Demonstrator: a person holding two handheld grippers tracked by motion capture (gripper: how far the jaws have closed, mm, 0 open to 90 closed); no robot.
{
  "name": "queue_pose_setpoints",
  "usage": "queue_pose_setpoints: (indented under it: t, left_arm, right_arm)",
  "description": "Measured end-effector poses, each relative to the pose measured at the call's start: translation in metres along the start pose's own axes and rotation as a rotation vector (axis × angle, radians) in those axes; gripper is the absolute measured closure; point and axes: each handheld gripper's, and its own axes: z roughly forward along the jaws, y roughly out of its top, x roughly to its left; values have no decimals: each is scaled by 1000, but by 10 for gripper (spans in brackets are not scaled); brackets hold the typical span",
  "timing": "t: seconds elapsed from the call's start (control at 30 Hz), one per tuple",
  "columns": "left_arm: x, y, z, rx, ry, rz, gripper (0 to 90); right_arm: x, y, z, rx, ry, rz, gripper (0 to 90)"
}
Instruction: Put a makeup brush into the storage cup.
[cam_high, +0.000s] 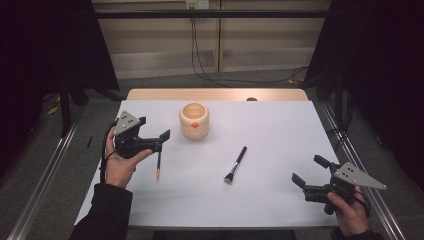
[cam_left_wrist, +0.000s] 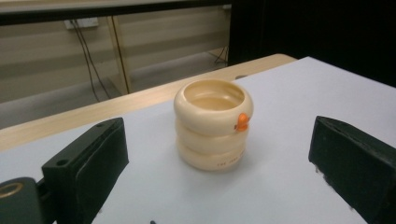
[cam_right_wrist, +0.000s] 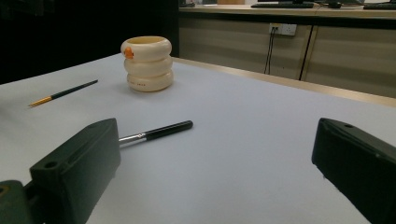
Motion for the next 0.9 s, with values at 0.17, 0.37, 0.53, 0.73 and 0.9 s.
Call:
queue_pose_setpoints:
  t: [0.17, 0.37, 0.53, 0.73, 0.9]
  left_arm:
    - [11, -5, 8, 125, -3, -38, 57]
    - [18, -9, 15, 235, -12, -52, 78]
    - [18, -8, 19, 337, -43, -63, 89]
    - [17, -4, 21, 401, -41, -67, 120]
    - [18, -6, 24, 485, -50, -99, 124]
  right_arm:
    - [0, 0, 0, 3, -2, 7, 8]
    - [-1, 0, 0, -2, -2, 5, 8]
    - [-1, 0, 0, -3, -1, 3, 9]
    - [1, 1, 0, -11, -1, -2, 8]
    - [1, 1, -1, -14, -6, -5, 9]
